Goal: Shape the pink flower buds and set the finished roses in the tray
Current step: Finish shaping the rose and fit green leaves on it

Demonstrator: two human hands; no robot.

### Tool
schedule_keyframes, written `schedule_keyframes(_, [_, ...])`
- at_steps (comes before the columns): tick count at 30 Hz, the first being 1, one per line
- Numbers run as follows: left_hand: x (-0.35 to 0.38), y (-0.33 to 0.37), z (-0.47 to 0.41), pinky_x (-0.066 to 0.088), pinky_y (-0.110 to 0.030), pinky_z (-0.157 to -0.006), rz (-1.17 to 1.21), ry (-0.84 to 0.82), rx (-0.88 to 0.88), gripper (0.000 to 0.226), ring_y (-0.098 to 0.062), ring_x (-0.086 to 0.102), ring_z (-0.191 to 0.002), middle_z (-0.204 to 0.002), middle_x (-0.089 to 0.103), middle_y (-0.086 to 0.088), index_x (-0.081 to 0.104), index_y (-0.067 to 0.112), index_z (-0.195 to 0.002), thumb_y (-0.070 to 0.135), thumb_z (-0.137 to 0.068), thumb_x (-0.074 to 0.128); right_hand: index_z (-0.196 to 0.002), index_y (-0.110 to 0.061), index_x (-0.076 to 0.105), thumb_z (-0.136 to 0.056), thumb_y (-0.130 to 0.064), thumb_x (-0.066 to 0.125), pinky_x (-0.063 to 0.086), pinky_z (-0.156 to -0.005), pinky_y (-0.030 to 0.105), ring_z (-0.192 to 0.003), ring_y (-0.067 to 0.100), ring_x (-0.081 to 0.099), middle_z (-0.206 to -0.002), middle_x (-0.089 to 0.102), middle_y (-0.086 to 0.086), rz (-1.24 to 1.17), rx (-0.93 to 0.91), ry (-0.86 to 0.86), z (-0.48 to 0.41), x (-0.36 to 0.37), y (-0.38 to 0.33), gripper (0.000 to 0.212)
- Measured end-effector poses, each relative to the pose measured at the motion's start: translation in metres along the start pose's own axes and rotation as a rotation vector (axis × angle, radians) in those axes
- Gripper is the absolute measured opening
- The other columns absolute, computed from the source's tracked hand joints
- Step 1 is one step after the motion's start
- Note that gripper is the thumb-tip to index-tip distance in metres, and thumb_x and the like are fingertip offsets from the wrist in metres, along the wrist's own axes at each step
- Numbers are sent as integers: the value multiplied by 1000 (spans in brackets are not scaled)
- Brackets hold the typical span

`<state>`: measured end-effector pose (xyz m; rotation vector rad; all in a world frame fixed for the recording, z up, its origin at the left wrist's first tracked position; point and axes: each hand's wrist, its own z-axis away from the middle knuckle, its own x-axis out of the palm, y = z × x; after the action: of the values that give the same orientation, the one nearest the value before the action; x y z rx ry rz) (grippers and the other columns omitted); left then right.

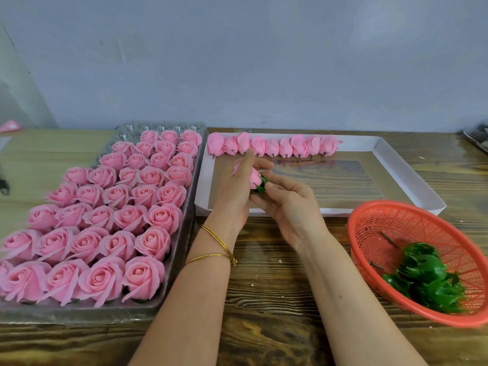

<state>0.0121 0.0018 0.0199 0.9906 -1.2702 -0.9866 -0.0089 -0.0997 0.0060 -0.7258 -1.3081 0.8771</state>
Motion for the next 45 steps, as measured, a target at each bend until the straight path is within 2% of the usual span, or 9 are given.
schedule_keyframes(4, [1, 1, 0, 53, -28, -82, 2, -6, 14, 44, -12, 68, -89, -92, 74, -3, 74, 25, -66, 41, -98, 49, -104, -1, 66, -90, 15, 54, 60, -74, 29, -87, 22, 74, -89, 75, 11, 2, -33, 30, 0, 0, 1, 24])
schedule_keyframes(9, [1, 2, 1, 51, -35, -85, 20, -28, 5, 42, -10, 67, -86, -89, 74, 2, 76, 25, -73, 39, -99, 47, -107, 0, 65, -81, 21, 60, 58, -86, 33, -96, 25, 71, -99, 73, 16, 22, -95, 57, -2, -2, 3, 33])
schedule_keyframes(12, [2, 1, 1, 54, -34, -81, 12, -32, -11, 40, -11, 68, -84, -93, 75, -1, 76, 23, -75, 40, -99, 48, -105, -2, 65, -75, 22, 66, 57, -81, 26, -92, 22, 72, -97, 74, 12, 69, -152, 55, -2, -3, 5, 38])
schedule_keyframes(17, [4, 1, 1, 53, -42, -92, -11, -53, -5, 39, -15, 70, -91, -94, 75, -2, 76, 22, -76, 38, -98, 49, -97, -7, 65, -70, 19, 74, 56, -74, 22, -85, 16, 73, -83, 75, -2, 196, -240, 62, -3, -2, 4, 39])
schedule_keyframes(23, [-1, 2, 0, 53, -33, -83, 43, -64, 9, 39, -8, 69, -81, -86, 74, 3, 76, 22, -75, 36, -99, 49, -106, 1, 65, -82, 8, 68, 55, -91, 36, -98, 28, 70, -100, 72, 17, 146, -125, 32, -3, -3, 1, 24])
schedule_keyframes(26, [-2, 2, -1, 54, -30, -81, 56, -68, 17, 37, -12, 68, -85, -88, 73, 1, 76, 20, -80, 36, -100, 48, -109, 7, 65, -93, 2, 58, 58, -82, 29, -90, 25, 71, -100, 71, 20, 119, -54, -8, -1, -3, -3, 19])
schedule_keyframes(30, [-1, 1, -1, 55, -28, -77, 39, -78, -1, 37, -12, 67, -84, -87, 72, 1, 74, 15, -91, 40, -99, 47, -93, -2, 72, -98, -3, 52, 57, -69, 22, -73, 19, 68, -80, 72, 12, 167, -34, -75, 1, -2, -6, 20])
schedule_keyframes(37, [-1, 3, -2, 51, -40, -92, -10, -102, -6, 36, -15, 63, -92, -87, 69, 4, 77, 27, -94, 44, -98, 46, -113, 6, 68, -92, 6, 57, 58, -78, 24, -88, 19, 72, -97, 74, 15, 136, -73, -79, 2, -4, -5, 24])
schedule_keyframes(45, [-1, 3, 0, 49, -48, -98, -41, -115, -26, 32, -22, 63, -103, -96, 67, 3, 76, 27, -102, 43, -97, 49, -104, -4, 73, -81, 12, 67, 53, -96, 40, -99, 31, 68, -100, 72, 22, 230, -157, -50, 1, -6, -5, 28])
